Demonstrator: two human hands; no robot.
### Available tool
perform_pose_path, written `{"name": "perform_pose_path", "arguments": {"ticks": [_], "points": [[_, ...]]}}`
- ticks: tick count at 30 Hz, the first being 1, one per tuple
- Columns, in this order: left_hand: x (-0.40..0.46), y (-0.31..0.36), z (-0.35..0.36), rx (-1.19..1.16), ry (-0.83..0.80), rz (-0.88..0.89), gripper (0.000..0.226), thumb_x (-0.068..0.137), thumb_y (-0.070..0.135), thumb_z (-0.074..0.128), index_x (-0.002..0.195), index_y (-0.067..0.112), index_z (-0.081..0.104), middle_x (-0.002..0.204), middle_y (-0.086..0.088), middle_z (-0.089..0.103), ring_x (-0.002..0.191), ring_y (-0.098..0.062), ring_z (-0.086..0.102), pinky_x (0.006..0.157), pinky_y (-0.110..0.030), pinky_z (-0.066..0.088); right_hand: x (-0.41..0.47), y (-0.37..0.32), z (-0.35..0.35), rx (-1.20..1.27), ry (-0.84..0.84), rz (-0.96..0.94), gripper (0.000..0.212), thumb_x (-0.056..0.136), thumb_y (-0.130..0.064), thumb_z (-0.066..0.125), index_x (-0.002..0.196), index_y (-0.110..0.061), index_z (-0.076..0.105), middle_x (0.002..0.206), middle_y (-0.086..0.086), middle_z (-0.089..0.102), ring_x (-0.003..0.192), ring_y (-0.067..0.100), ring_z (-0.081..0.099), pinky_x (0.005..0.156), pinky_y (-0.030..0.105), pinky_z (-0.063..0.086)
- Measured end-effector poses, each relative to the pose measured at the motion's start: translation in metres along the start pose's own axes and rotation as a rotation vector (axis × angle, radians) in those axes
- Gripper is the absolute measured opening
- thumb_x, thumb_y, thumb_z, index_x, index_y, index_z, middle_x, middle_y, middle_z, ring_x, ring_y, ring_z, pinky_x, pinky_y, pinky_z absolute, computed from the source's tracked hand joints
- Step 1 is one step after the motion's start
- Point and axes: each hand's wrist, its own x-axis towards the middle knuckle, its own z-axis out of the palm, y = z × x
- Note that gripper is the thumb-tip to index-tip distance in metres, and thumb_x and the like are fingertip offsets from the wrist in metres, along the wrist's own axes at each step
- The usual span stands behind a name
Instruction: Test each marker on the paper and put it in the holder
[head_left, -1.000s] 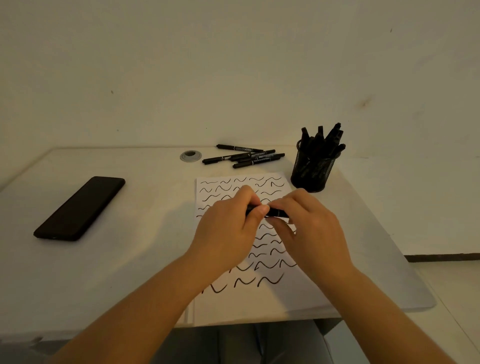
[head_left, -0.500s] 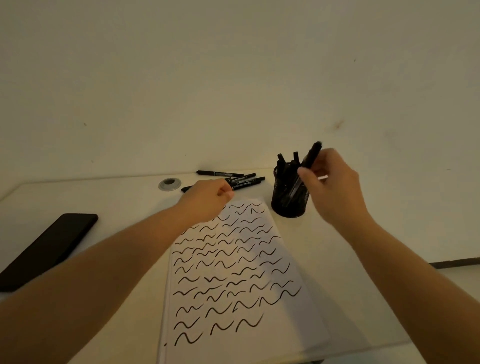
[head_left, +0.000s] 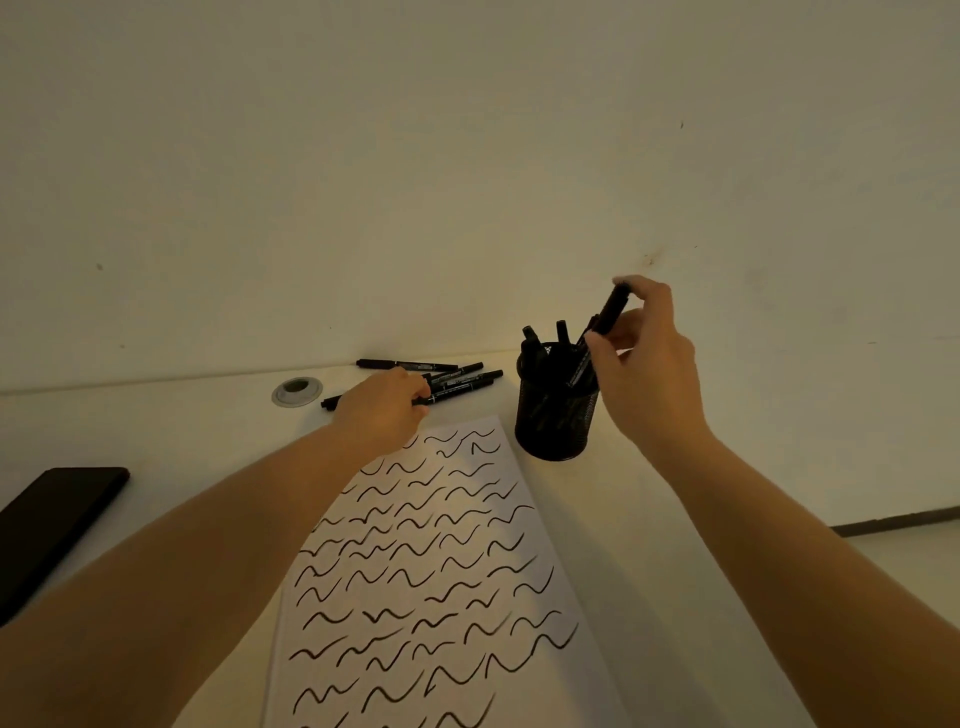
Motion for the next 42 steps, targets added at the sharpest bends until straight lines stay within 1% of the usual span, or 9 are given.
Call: {"name": "perform_pose_path", "arguments": {"ticks": [3, 8, 14, 21, 24, 28, 32, 35, 42], "points": [[0.006, -0.002, 0.007, 0.032, -0.004, -0.024, 0.030, 0.092, 0.033, 0.047, 0.118, 0.021, 0.055, 0.116, -0.002, 0.054, 0.103, -0.021, 0.052, 0.079, -0.035, 0.045, -0.002, 0.004, 0.007, -0.106, -0.042, -0.068, 0.064, 0.086, -0.012, 0.057, 0.132, -0.041, 0.023, 0.077, -0.020, 0.053, 0.068, 0.002, 0.058, 0.057, 0.014, 0.043], [0.013, -0.007, 0.016, 0.017, 0.177, -0.029, 0.022, 0.088, 0.030, 0.054, 0.107, 0.019, 0.058, 0.106, -0.003, 0.055, 0.095, -0.021, 0.052, 0.068, -0.031, 0.041, -0.004, 0.009, 0.013, -0.237, -0.087, -0.117, 0.044, 0.085, -0.012, 0.057, 0.121, -0.028, 0.039, 0.081, -0.002, 0.060, 0.068, 0.021, 0.059, 0.063, 0.042, 0.054], [0.024, -0.012, 0.019, 0.022, 0.117, -0.072, 0.021, 0.086, 0.036, 0.055, 0.103, 0.024, 0.063, 0.106, -0.001, 0.054, 0.097, -0.020, 0.050, 0.066, -0.030, 0.036, -0.011, 0.023, 0.020, -0.365, -0.119, -0.184, 0.034, 0.085, -0.014, 0.058, 0.118, -0.018, 0.052, 0.098, 0.006, 0.061, 0.078, 0.015, 0.049, 0.064, 0.027, 0.038], [0.021, -0.013, 0.026, 0.048, 0.092, -0.050, 0.022, 0.091, 0.033, 0.048, 0.105, 0.019, 0.057, 0.105, -0.003, 0.055, 0.094, -0.021, 0.052, 0.069, -0.034, 0.042, -0.015, 0.021, 0.018, -0.395, -0.124, -0.196, 0.037, 0.085, -0.016, 0.058, 0.121, -0.014, 0.053, 0.109, 0.005, 0.061, 0.101, 0.022, 0.050, 0.072, 0.028, 0.040], [0.013, -0.012, 0.017, -0.007, 0.120, -0.079, 0.020, 0.093, 0.030, 0.044, 0.102, 0.016, 0.055, 0.101, -0.005, 0.059, 0.085, -0.021, 0.053, 0.064, -0.032, 0.039, -0.018, 0.011, 0.014, -0.487, 0.025, -0.242, 0.039, 0.079, -0.014, 0.061, 0.118, -0.011, 0.055, 0.114, 0.008, 0.060, 0.110, 0.028, 0.046, 0.084, 0.034, 0.037], [-0.013, -0.007, 0.000, -0.169, 0.078, -0.133, 0.020, 0.095, 0.029, 0.040, 0.104, 0.016, 0.052, 0.096, -0.005, 0.064, 0.084, -0.023, 0.057, 0.072, -0.037, 0.047, -0.044, -0.010, 0.015, -0.367, 0.133, -0.304, 0.026, 0.077, -0.009, 0.060, 0.103, -0.011, 0.060, 0.100, 0.005, 0.062, 0.096, 0.024, 0.050, 0.077, 0.030, 0.038], [-0.060, 0.014, -0.018, -0.531, 0.020, -0.096, 0.012, 0.096, 0.025, 0.038, 0.101, 0.024, 0.049, 0.090, 0.010, 0.065, 0.088, -0.009, 0.061, 0.072, -0.026, 0.047, -0.075, -0.029, 0.028, -0.100, -0.167, -0.009, 0.010, 0.088, -0.021, 0.053, 0.093, -0.025, 0.061, 0.078, -0.015, 0.057, 0.073, 0.001, 0.053, 0.061, 0.013, 0.040], [-0.102, 0.031, -0.028, -0.619, 0.013, -0.036, 0.010, 0.095, 0.026, 0.040, 0.093, 0.033, 0.048, 0.084, 0.016, 0.064, 0.080, 0.006, 0.059, 0.067, -0.015, 0.042, -0.094, -0.039, 0.041, 0.088, -0.326, 0.242, 0.009, 0.088, -0.035, 0.052, 0.096, -0.035, 0.056, 0.077, -0.010, 0.062, 0.073, 0.003, 0.058, 0.058, 0.012, 0.043], [-0.181, 0.051, -0.036, -0.658, 0.020, 0.058, 0.013, 0.090, 0.035, 0.043, 0.082, 0.038, 0.053, 0.065, 0.016, 0.060, 0.056, 0.001, 0.051, 0.052, -0.010, 0.041, -0.145, -0.063, 0.047, 0.419, -0.277, 0.428, 0.025, 0.092, -0.033, 0.044, 0.083, -0.023, 0.065, 0.059, -0.010, 0.061, 0.053, 0.000, 0.051, 0.053, 0.018, 0.042]]}}
